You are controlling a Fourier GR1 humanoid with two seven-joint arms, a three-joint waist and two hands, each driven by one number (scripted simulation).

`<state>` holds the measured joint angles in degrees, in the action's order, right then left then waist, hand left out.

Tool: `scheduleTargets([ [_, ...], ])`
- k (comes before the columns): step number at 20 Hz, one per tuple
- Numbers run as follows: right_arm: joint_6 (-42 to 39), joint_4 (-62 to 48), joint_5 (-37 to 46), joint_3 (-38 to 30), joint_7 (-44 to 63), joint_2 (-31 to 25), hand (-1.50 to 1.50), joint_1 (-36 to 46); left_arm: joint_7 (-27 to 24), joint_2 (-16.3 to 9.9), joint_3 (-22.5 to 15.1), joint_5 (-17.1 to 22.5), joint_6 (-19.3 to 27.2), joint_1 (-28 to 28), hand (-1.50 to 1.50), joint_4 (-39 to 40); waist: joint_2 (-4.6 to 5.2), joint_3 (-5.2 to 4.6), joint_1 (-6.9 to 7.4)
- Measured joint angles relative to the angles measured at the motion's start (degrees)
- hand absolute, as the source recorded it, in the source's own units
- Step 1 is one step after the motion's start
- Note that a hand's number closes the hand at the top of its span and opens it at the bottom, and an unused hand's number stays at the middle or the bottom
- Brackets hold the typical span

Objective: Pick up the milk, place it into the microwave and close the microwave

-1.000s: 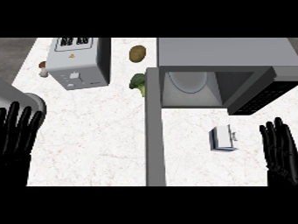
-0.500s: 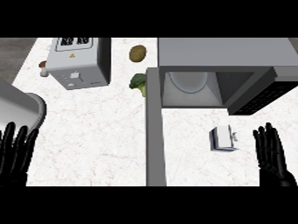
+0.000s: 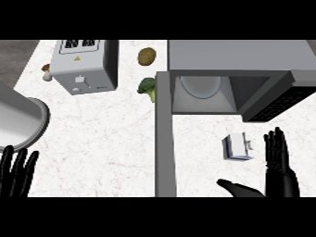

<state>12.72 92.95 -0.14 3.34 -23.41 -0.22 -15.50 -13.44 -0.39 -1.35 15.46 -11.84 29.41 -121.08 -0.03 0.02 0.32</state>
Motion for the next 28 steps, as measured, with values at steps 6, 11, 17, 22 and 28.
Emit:
scheduleTargets([
  [6,2.98,-11.05,-1.61,-2.69,-6.33,0.04,-1.50,3.19,-1.72,-0.56,0.57,0.86,-1.30,2.66,-1.50,-0.09,0.00,0.00,0.02],
  [11,1.58,-21.23,-2.95,-6.40,-12.42,-0.80,-1.50,7.09,-3.69,-0.23,-0.17,0.41,-2.58,5.30,-1.50,-0.75,0.01,0.01,0.08],
  [17,-0.45,-33.55,-3.86,-9.82,-20.95,-1.77,-1.50,11.99,-4.63,-0.11,-0.06,0.59,-3.61,7.83,-1.50,-1.70,0.01,0.02,0.14],
  [22,-2.46,-45.20,-4.98,-13.06,-28.46,-2.83,-1.50,16.34,-5.91,0.22,0.11,-0.28,-4.28,6.92,-1.50,0.55,0.04,0.02,0.15],
  [28,-3.77,-51.37,-4.65,-14.05,-31.56,-4.59,-1.50,18.79,-7.90,-0.06,0.21,0.19,-5.90,9.37,-1.50,1.16,0.01,0.00,0.14],
])
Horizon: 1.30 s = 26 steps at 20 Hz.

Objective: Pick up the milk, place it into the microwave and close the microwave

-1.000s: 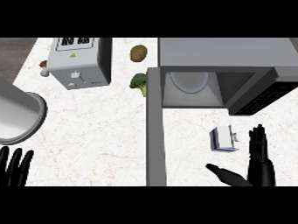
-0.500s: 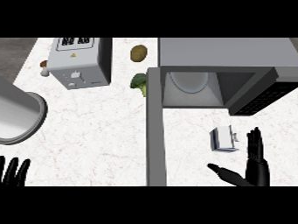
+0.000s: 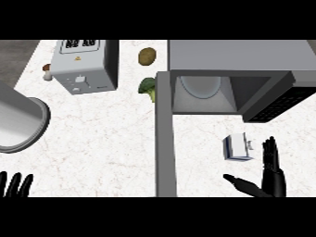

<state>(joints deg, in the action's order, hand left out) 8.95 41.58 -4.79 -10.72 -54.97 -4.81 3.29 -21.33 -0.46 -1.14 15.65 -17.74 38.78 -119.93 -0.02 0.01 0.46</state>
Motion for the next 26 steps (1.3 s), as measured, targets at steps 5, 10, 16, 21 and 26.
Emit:
scheduleTargets([
  [5,-0.65,-5.17,0.29,-0.57,-2.29,-0.39,-1.50,3.90,0.17,-0.59,1.09,0.96,-0.82,-0.28,-1.50,0.39,-0.08,-0.41,-0.12],
  [10,-1.09,-8.05,0.06,-0.82,-3.42,0.21,-1.50,6.72,1.15,-0.26,1.38,1.06,-0.59,-1.20,-1.50,0.06,-0.08,-0.34,-0.09],
  [16,-1.17,-12.00,-0.65,-2.13,-3.64,0.35,-1.50,9.58,-0.04,0.05,0.94,0.14,-0.56,-1.11,-1.50,0.75,-0.16,-0.70,-0.16],
  [21,2.72,-14.35,-0.61,-4.02,-3.79,0.45,1.50,12.88,-0.36,-0.51,2.11,1.19,-1.57,-0.80,-1.50,0.99,-0.02,-0.31,0.17],
  [26,6.41,-18.02,0.92,-5.06,-4.71,-0.30,1.50,16.14,0.09,-0.72,2.02,2.17,-2.09,0.08,-1.50,0.03,0.11,-0.10,0.46],
])
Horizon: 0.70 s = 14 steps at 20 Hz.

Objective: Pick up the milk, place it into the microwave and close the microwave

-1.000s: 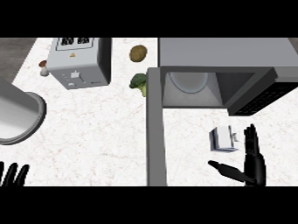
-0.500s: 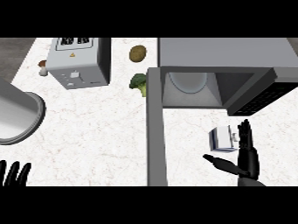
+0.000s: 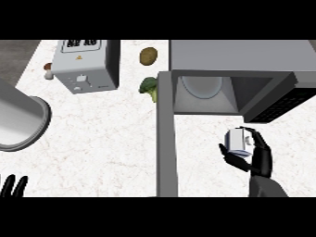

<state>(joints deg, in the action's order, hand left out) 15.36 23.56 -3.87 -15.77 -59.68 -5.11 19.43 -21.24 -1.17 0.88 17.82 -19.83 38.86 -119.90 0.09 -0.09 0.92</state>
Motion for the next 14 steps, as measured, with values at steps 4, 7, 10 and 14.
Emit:
scheduleTargets([
  [4,2.57,-2.14,-0.18,-1.81,0.19,-0.49,1.50,2.96,0.06,0.46,-0.33,-0.74,0.31,-0.52,-1.50,0.46,0.10,0.12,0.11],
  [7,2.60,-4.08,0.13,-2.22,-0.11,-1.06,1.50,5.82,0.52,0.63,-0.80,-0.53,0.14,-0.61,-1.50,0.13,0.21,0.17,0.35],
  [10,1.97,-5.40,1.07,-1.53,-0.56,-0.56,1.50,7.90,0.26,0.29,-0.20,-0.21,-0.49,-0.78,-1.50,0.73,0.26,0.19,0.50],
  [14,-0.35,-4.72,1.18,-0.97,-1.44,0.15,1.50,9.49,-0.10,0.44,-0.04,-0.44,-0.70,-0.29,-1.50,0.65,0.19,0.19,0.40],
])
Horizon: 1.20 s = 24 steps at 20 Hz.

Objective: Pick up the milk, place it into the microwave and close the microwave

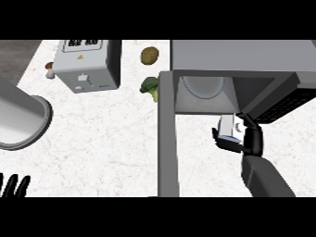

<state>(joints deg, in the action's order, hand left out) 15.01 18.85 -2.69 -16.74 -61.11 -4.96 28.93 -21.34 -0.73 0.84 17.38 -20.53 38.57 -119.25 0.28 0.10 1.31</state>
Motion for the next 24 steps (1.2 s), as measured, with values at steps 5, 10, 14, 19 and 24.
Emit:
scheduleTargets([
  [5,-2.36,0.87,-0.18,0.37,-0.59,0.07,1.50,-0.10,0.89,-0.37,0.39,0.75,-0.01,-0.57,-1.50,0.08,-0.10,-0.03,-0.37],
  [10,-2.81,8.21,0.21,2.75,0.67,1.08,1.50,-3.77,-0.55,0.03,-0.55,-0.03,0.47,1.25,-1.50,-0.28,-0.45,-0.11,-1.15],
  [14,-3.10,18.73,0.56,5.92,3.33,2.09,1.50,-9.93,-1.36,-0.06,-0.42,0.04,-0.55,2.27,-1.50,-0.27,-0.60,-0.15,-1.56],
  [19,-2.34,35.37,1.76,10.74,11.00,2.56,1.50,-18.93,0.13,-0.36,-0.95,0.72,-1.53,3.53,-1.50,-1.98,-0.73,-0.19,-1.97],
  [24,-3.49,52.73,2.83,15.96,19.67,1.79,1.50,-29.61,-0.07,0.33,-2.08,0.33,-1.28,4.90,-1.50,-3.29,-0.69,-0.19,-1.94],
])
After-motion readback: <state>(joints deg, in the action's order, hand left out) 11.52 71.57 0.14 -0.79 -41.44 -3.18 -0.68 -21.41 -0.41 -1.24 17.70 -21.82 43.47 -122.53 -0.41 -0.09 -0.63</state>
